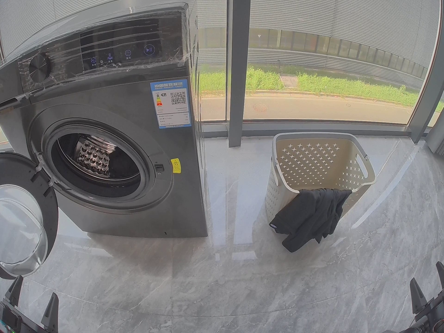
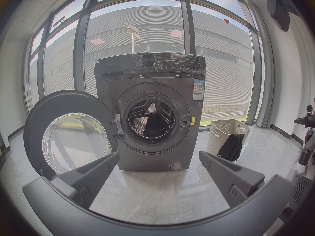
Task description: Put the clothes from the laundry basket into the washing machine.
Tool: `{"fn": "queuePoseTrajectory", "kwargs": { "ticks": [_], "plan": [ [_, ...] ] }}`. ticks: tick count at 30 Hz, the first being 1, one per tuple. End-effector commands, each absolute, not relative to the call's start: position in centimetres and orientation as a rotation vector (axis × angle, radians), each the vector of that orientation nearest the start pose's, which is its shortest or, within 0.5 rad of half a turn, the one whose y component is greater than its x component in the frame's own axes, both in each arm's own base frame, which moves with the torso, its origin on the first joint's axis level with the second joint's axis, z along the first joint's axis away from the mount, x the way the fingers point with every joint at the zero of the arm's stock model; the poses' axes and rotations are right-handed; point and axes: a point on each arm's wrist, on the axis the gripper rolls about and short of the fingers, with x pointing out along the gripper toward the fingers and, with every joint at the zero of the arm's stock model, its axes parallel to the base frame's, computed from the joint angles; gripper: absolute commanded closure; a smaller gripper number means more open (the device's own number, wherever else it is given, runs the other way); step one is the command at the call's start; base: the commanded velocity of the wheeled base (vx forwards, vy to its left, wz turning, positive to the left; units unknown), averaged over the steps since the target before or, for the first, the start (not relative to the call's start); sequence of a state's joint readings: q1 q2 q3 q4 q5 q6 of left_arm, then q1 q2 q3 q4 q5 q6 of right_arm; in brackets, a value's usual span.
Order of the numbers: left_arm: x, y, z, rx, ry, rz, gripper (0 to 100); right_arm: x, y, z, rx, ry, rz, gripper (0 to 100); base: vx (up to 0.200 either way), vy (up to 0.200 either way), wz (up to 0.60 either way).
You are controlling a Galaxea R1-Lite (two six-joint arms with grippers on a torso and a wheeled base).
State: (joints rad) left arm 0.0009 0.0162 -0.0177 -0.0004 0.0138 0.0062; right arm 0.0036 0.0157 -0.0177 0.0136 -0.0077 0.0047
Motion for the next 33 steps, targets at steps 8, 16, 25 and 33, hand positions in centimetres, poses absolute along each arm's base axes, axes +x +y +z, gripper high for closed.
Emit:
{"fn": "queuePoseTrajectory", "kwargs": {
  "ticks": [8, 16, 25, 33],
  "plan": [
    [-2.29, 0.03, 7.59, 0.006, -0.001, 0.014, 0, -2.33, -0.03, 7.58, 0.005, 0.008, -0.003, 0, 0.000, -0.200, 0.00],
    [-2.29, 0.03, 7.61, 0.006, -0.003, 0.014, 0, -2.34, -0.03, 7.62, 0.005, 0.006, -0.003, 0, 0.000, -0.200, 0.00],
    [-2.29, 0.03, 7.61, 0.005, -0.003, 0.014, 0, -2.34, -0.03, 7.62, 0.005, 0.006, -0.003, 0, 0.000, -0.200, 0.00],
    [-2.29, 0.03, 7.61, 0.003, -0.003, 0.015, 0, -2.34, -0.03, 7.62, 0.005, 0.006, -0.003, 0, 0.000, -0.125, 0.00]
  ]
}}
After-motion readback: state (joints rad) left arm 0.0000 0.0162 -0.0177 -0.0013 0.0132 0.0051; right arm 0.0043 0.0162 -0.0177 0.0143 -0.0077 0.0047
